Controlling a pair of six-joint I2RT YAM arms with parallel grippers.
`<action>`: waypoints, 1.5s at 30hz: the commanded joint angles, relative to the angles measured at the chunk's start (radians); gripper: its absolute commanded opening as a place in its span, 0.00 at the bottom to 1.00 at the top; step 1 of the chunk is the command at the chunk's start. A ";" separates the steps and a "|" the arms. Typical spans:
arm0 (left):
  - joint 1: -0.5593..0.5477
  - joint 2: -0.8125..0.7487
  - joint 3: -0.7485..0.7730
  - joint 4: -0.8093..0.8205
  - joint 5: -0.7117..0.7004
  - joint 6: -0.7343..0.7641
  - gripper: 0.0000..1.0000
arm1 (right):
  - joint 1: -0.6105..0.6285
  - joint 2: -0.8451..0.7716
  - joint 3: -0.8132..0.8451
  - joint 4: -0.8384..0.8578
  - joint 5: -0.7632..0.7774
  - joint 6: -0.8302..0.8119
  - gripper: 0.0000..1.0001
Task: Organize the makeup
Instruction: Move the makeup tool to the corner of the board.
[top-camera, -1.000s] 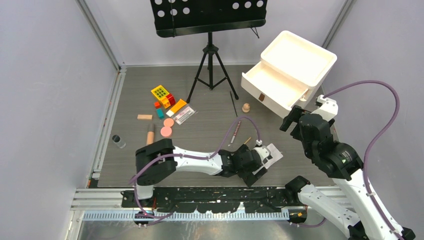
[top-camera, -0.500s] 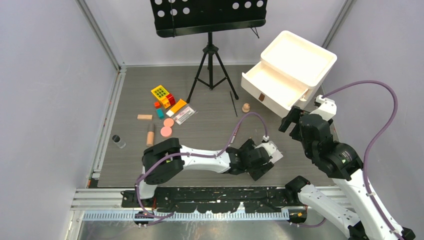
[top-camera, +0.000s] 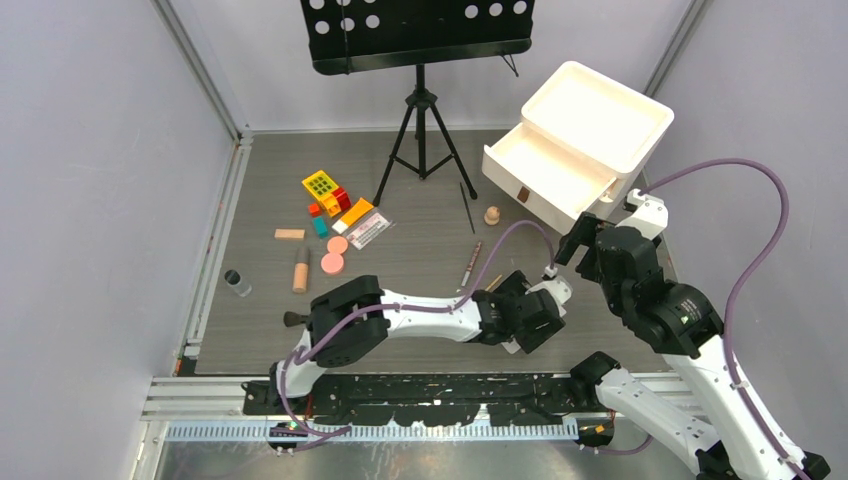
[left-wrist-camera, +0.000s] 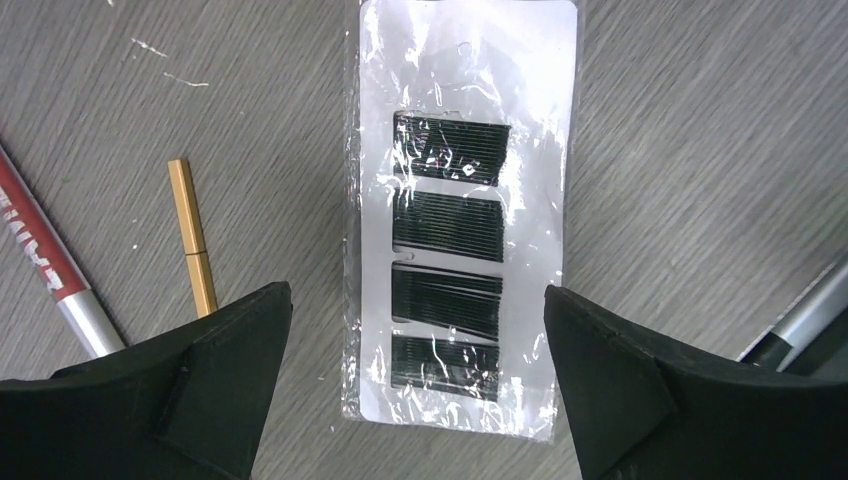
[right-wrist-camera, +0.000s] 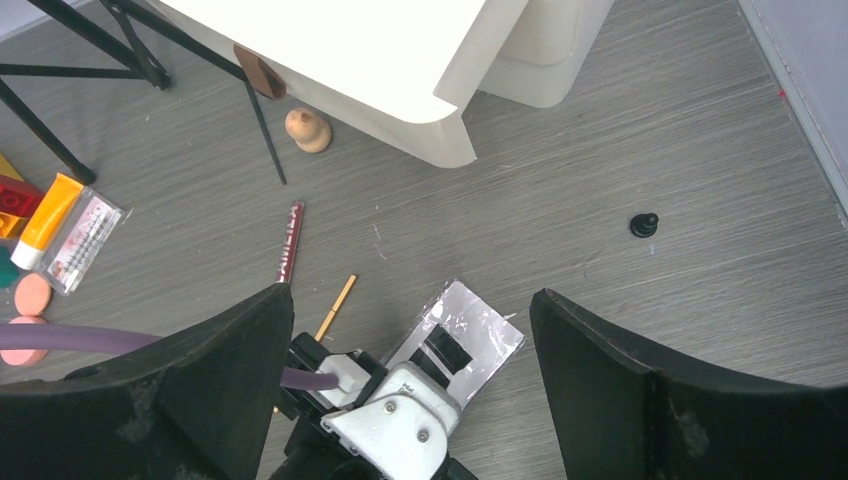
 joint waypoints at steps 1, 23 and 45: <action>0.000 0.023 0.050 -0.014 -0.026 0.039 1.00 | 0.003 -0.006 0.009 0.025 0.007 0.003 0.92; 0.042 0.207 0.232 -0.141 0.024 0.088 1.00 | 0.003 -0.008 0.007 0.020 0.006 -0.019 0.92; 0.042 0.188 0.063 -0.167 0.062 0.032 0.95 | 0.003 0.007 -0.006 0.032 0.002 -0.010 0.92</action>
